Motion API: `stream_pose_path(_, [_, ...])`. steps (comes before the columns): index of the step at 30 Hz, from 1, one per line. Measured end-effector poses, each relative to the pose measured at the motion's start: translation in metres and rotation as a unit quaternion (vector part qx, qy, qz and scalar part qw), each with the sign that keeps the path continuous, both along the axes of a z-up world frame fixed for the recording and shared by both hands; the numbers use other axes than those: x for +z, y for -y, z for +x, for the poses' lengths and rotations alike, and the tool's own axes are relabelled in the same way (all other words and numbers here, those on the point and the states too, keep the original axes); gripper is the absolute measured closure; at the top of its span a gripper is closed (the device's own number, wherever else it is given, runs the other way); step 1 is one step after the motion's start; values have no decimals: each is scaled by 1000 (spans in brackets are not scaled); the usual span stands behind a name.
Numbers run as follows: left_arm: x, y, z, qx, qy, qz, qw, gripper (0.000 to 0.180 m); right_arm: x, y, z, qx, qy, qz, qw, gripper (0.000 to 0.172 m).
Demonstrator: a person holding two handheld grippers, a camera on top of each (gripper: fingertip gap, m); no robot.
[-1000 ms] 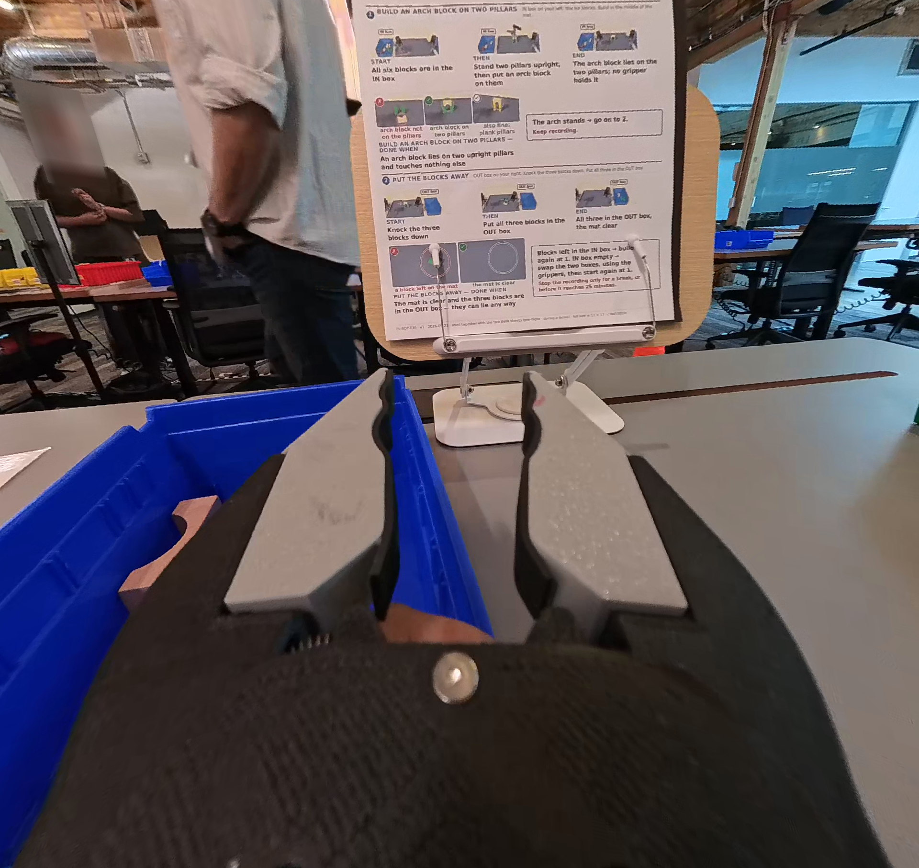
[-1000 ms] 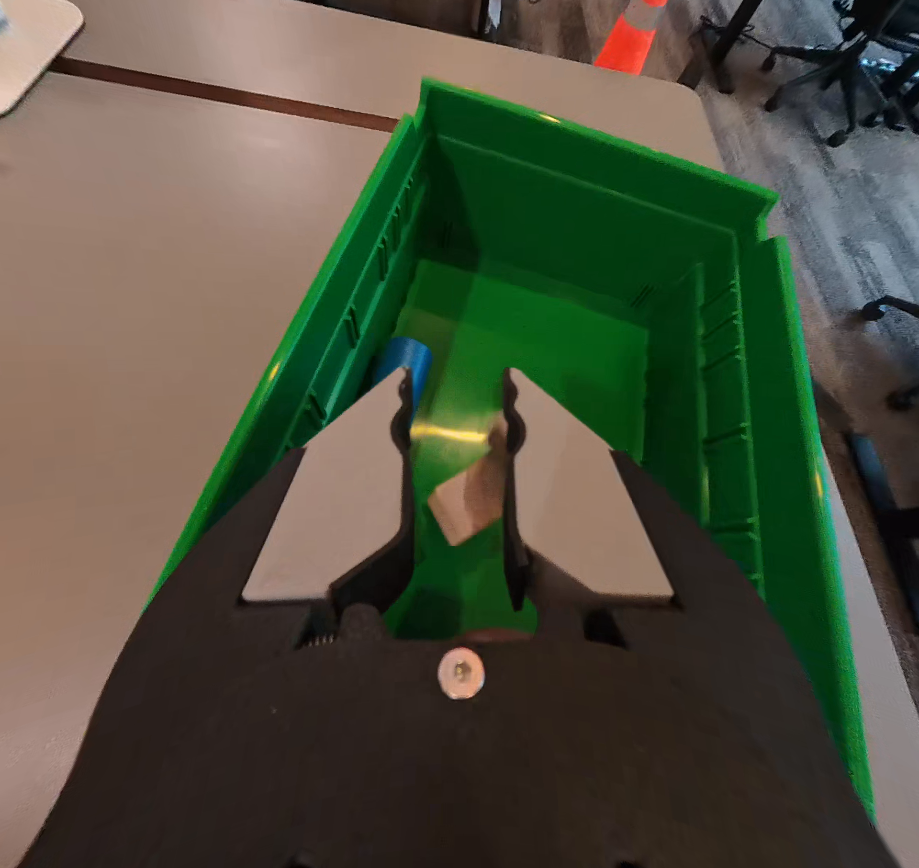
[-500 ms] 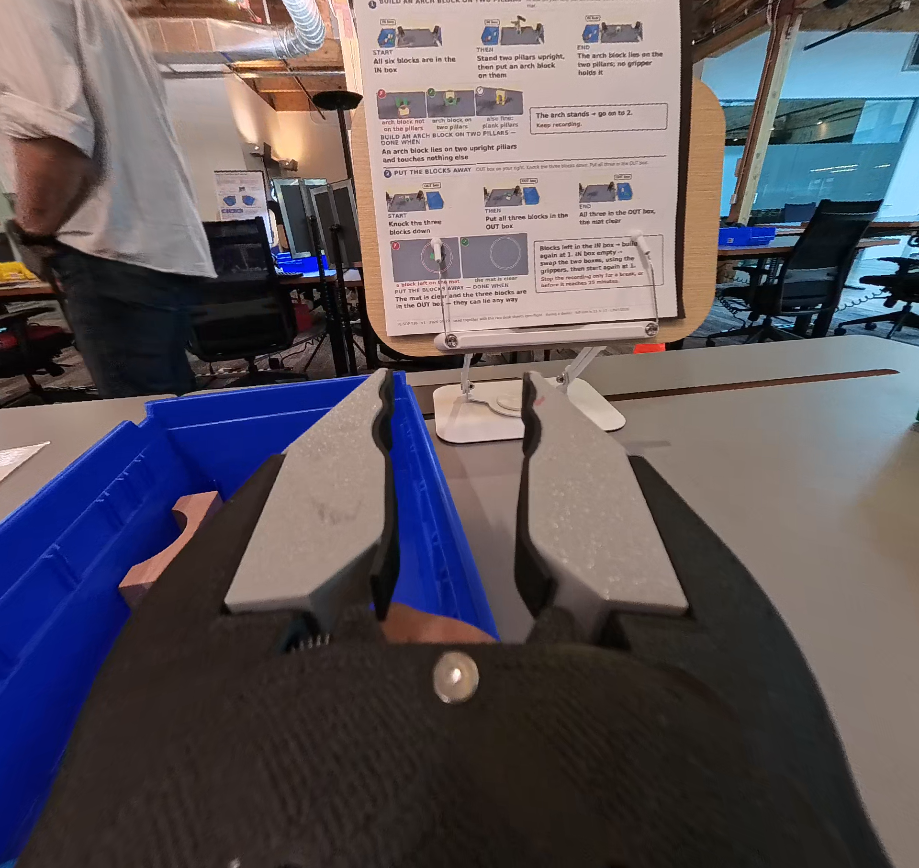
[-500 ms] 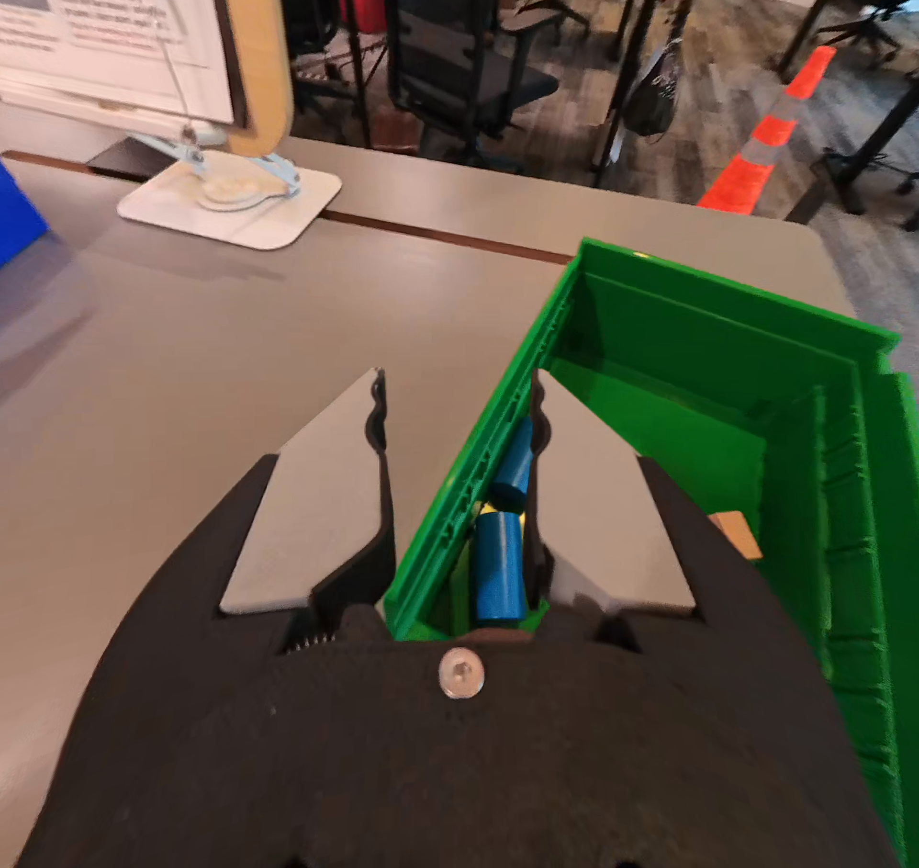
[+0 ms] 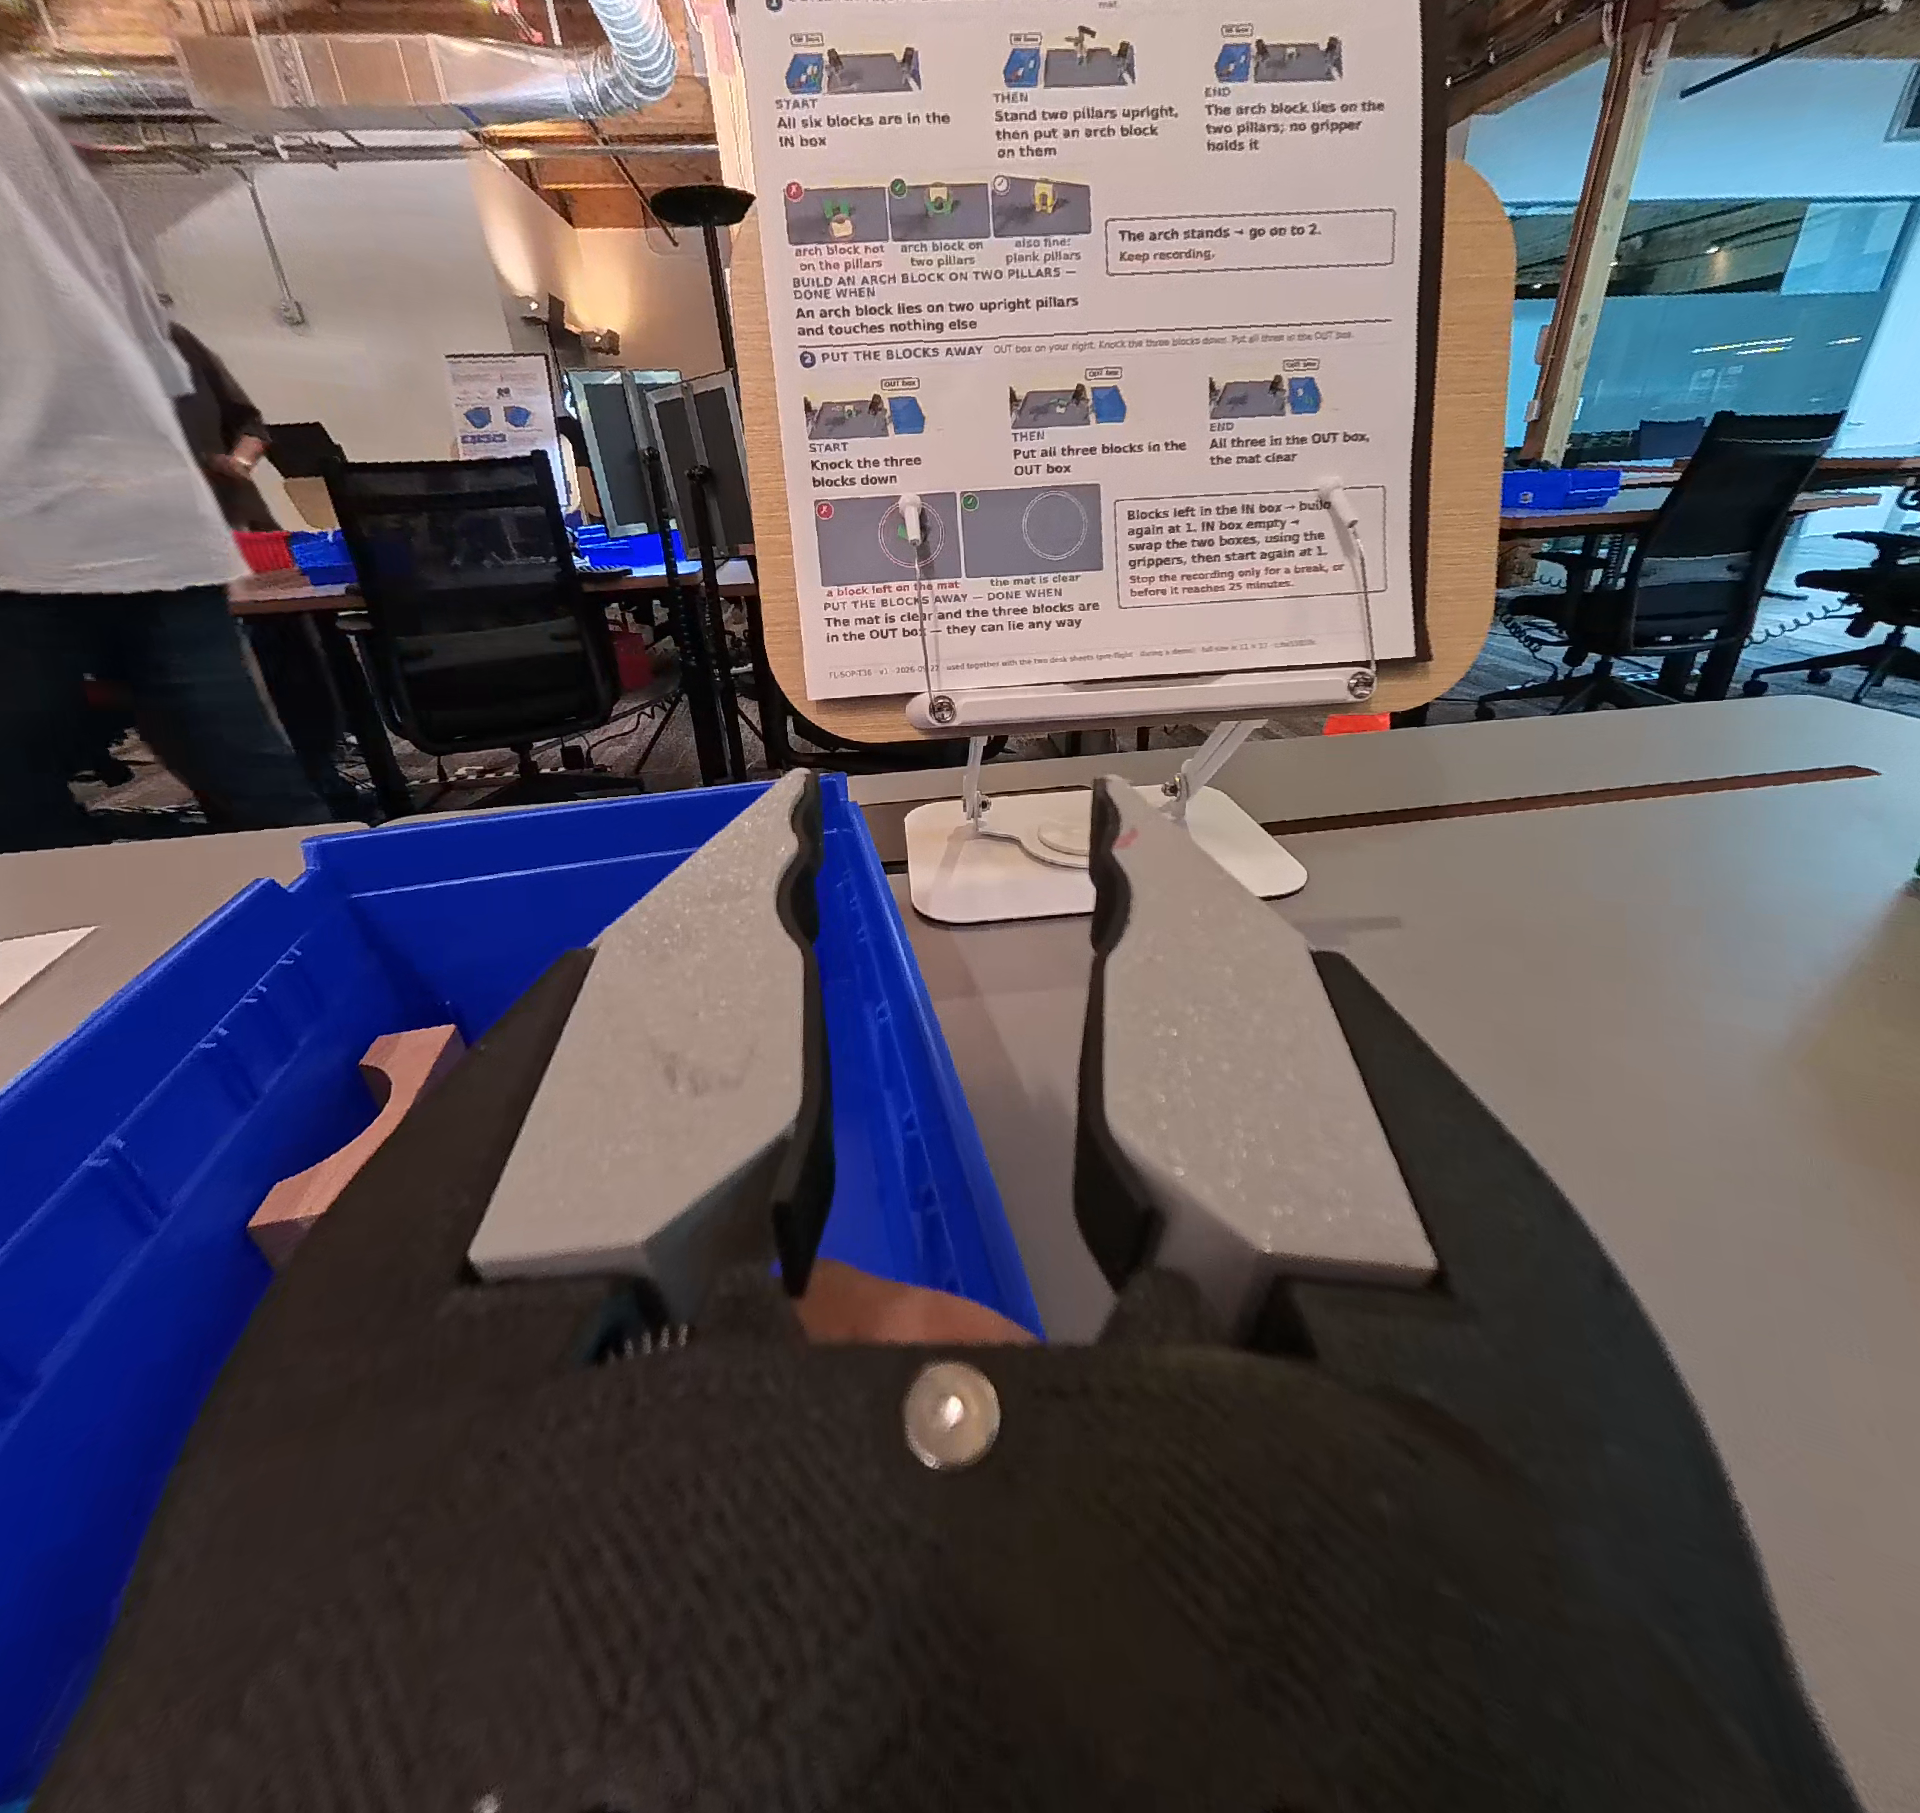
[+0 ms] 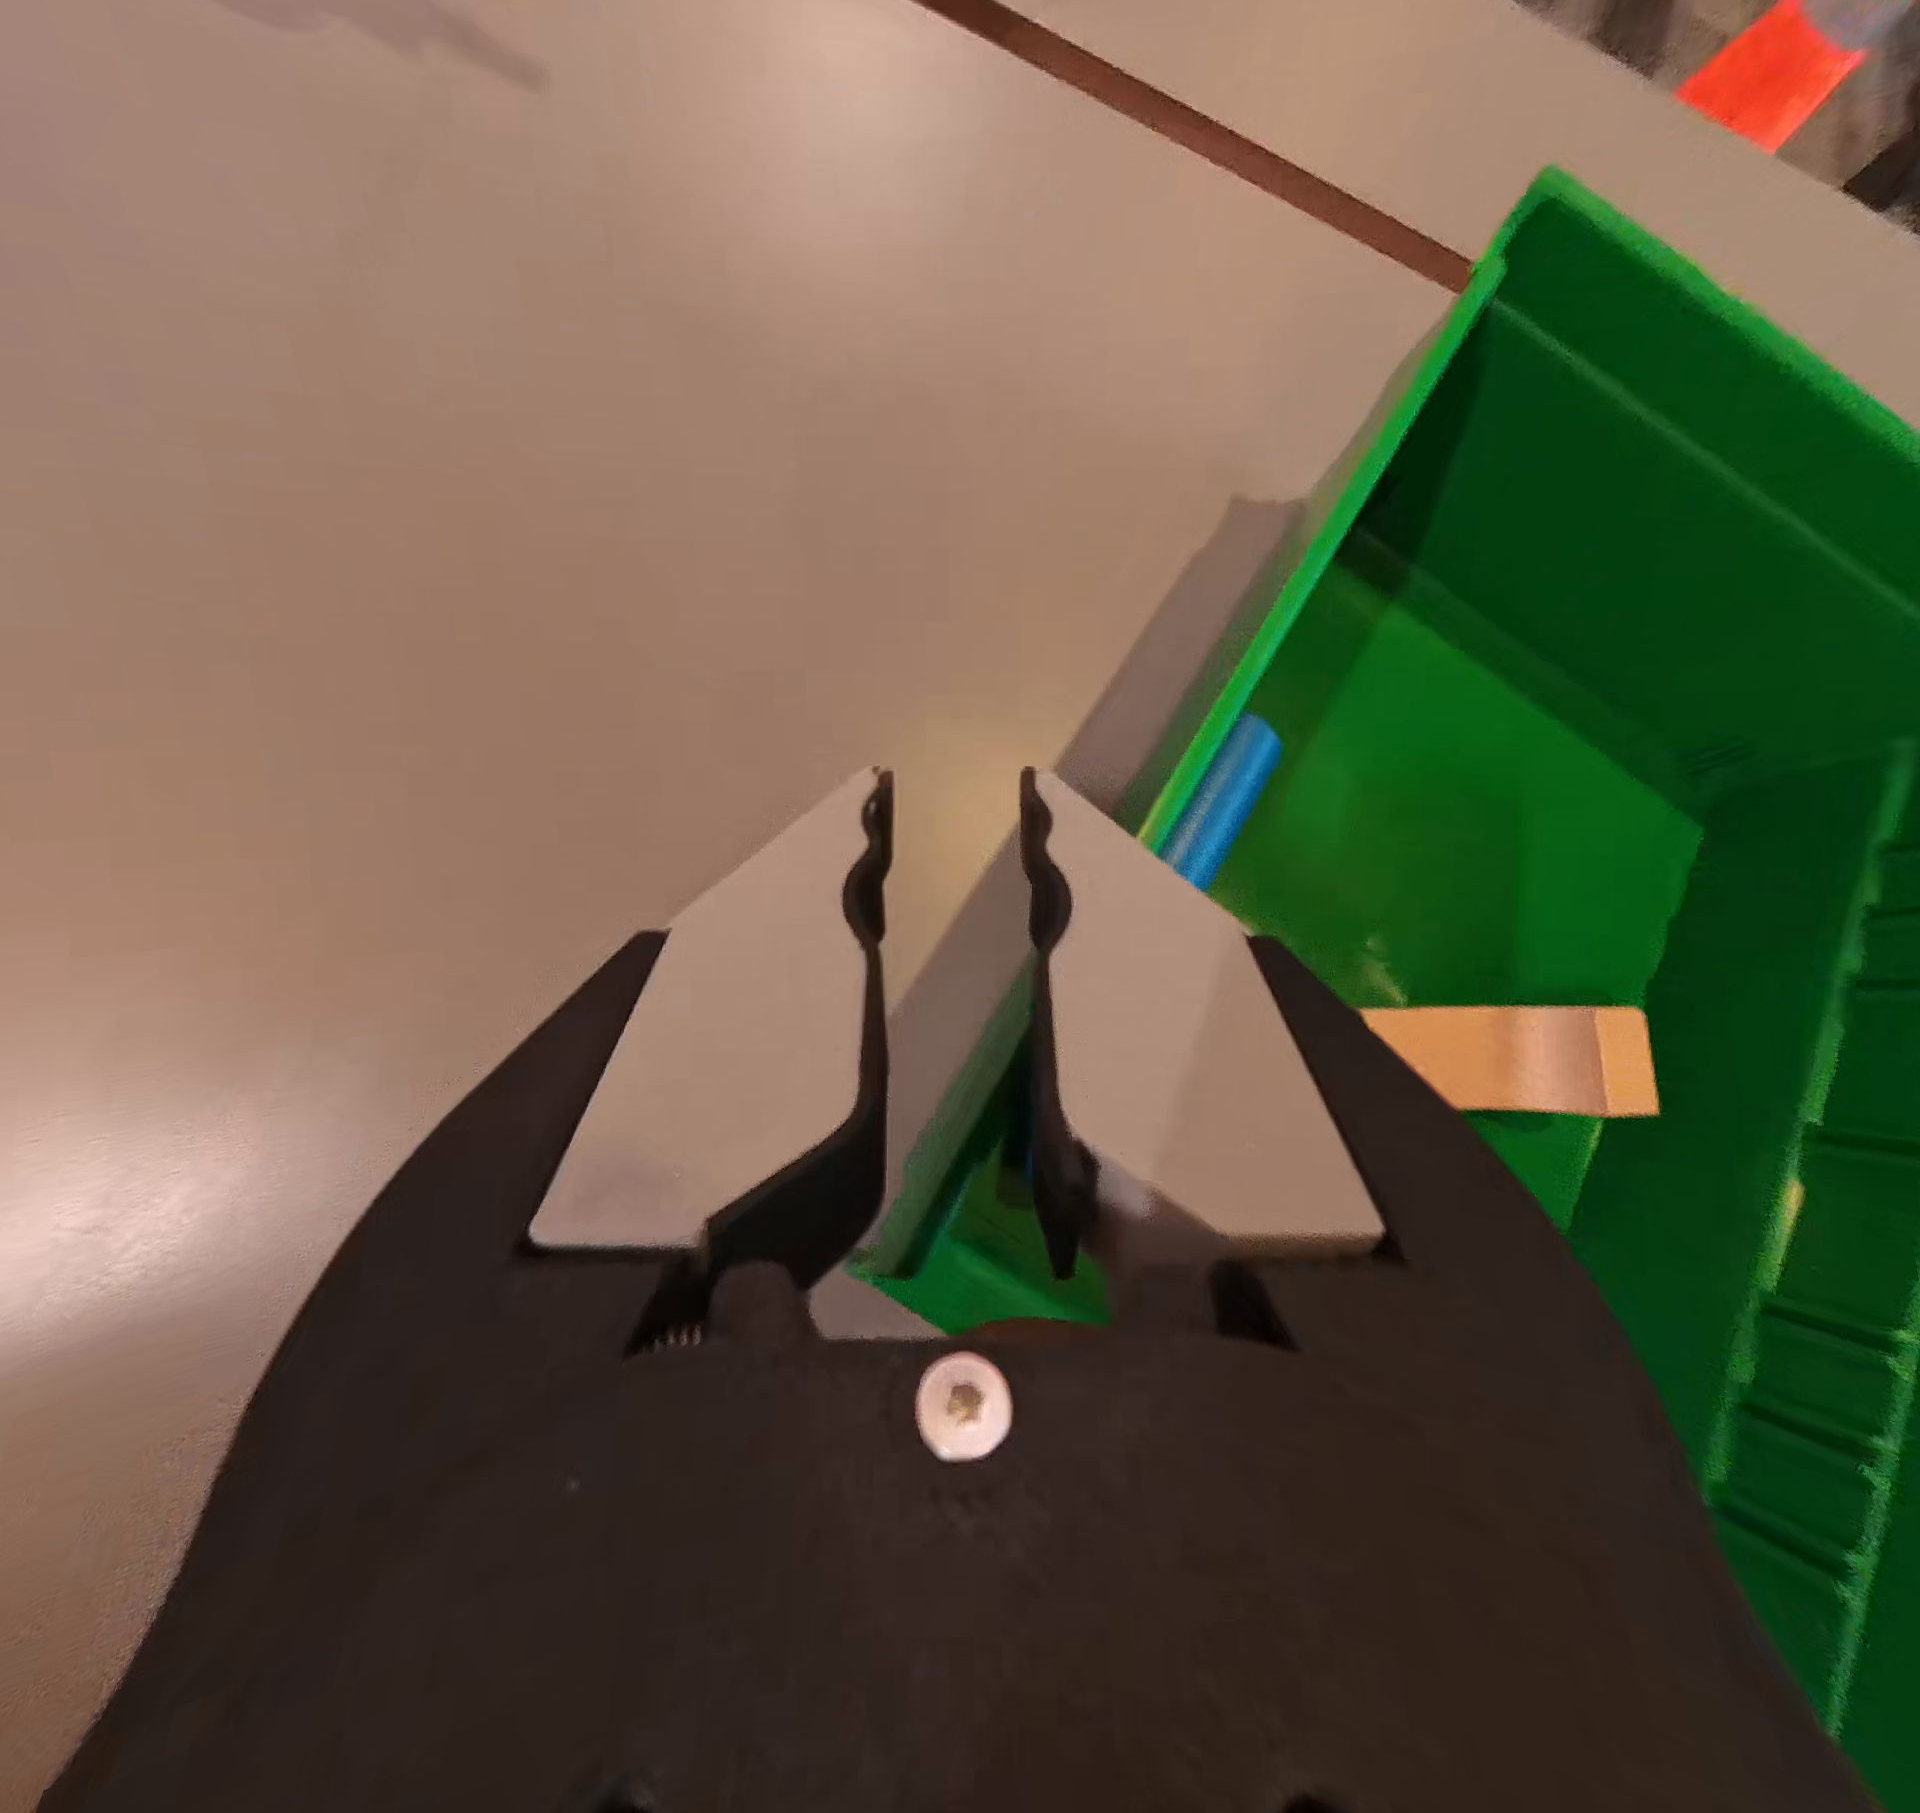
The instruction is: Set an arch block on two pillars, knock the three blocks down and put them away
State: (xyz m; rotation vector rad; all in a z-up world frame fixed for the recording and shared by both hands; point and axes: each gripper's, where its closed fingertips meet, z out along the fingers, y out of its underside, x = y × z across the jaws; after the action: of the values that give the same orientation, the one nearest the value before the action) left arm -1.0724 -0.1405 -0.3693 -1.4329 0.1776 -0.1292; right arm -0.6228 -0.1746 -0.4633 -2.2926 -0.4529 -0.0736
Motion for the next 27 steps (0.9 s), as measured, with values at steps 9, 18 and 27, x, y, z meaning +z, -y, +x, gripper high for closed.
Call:
stream_pose_path(9, [0,0,1,-2,-1,0,1000,130,50,-1,32,-91,8,101,991,126])
stream_pose_path(18, [0,0,2,-2,-3,-1,1000,131,-39,13,27,-62,30,-104,992,113])
stream_pose_path(27, [-1,0,2,-3,-6,-4,1000,130,-56,16,37,-74,27,-143,987,142])
